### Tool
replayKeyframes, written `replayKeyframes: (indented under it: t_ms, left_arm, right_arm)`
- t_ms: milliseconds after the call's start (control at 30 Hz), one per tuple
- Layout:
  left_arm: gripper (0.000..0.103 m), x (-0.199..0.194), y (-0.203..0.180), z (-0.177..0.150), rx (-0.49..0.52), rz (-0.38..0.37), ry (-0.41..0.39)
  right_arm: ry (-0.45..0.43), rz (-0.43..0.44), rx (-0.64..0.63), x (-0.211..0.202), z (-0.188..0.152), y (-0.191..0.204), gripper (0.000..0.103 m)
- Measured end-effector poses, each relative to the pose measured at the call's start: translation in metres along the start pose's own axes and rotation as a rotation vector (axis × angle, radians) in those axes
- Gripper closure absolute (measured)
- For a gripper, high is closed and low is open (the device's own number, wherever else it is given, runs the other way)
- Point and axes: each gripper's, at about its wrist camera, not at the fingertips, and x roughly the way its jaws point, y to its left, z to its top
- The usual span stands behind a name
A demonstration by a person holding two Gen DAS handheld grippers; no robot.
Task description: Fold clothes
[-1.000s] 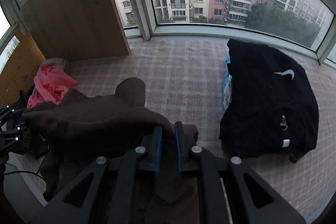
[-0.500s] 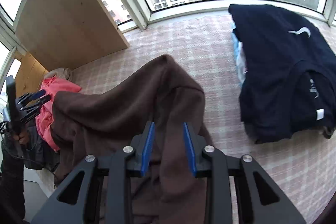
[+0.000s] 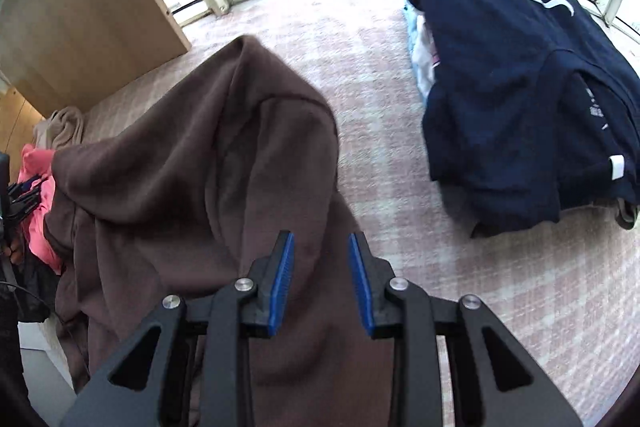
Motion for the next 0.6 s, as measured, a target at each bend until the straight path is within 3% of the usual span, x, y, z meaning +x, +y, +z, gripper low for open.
replayKeyframes:
  t_ms: [100, 200, 300, 333, 433, 600]
  left_arm:
    - [0.064, -0.017, 0.020, 0.000, -0.017, -0.002, -0.032]
    - [0.062, -0.054, -0.001, 0.003, 0.056, -0.081, -0.109]
    - [0.041, -0.083, -0.038, 0.012, 0.144, -0.242, -0.144]
    - [0.041, -0.089, -0.052, 0.015, 0.178, -0.296, -0.147]
    - [0.040, -0.088, -0.085, 0.026, 0.261, -0.396, -0.143]
    - [0.040, -0.057, -0.111, 0.044, 0.297, -0.457, -0.045]
  right_arm:
    - [-0.042, 0.048, -0.018, -0.006, 0.015, 0.003, 0.059]
    - [-0.052, 0.054, -0.054, 0.001, 0.035, 0.016, 0.056]
    - [0.001, 0.007, -0.134, 0.016, 0.047, 0.032, 0.055]
    - [0.022, -0.013, -0.167, 0.021, 0.051, 0.037, 0.055]
    - [0.043, -0.037, -0.209, 0.028, 0.048, 0.039, 0.055]
    - [0.068, -0.037, -0.203, 0.033, 0.041, 0.027, 0.055]
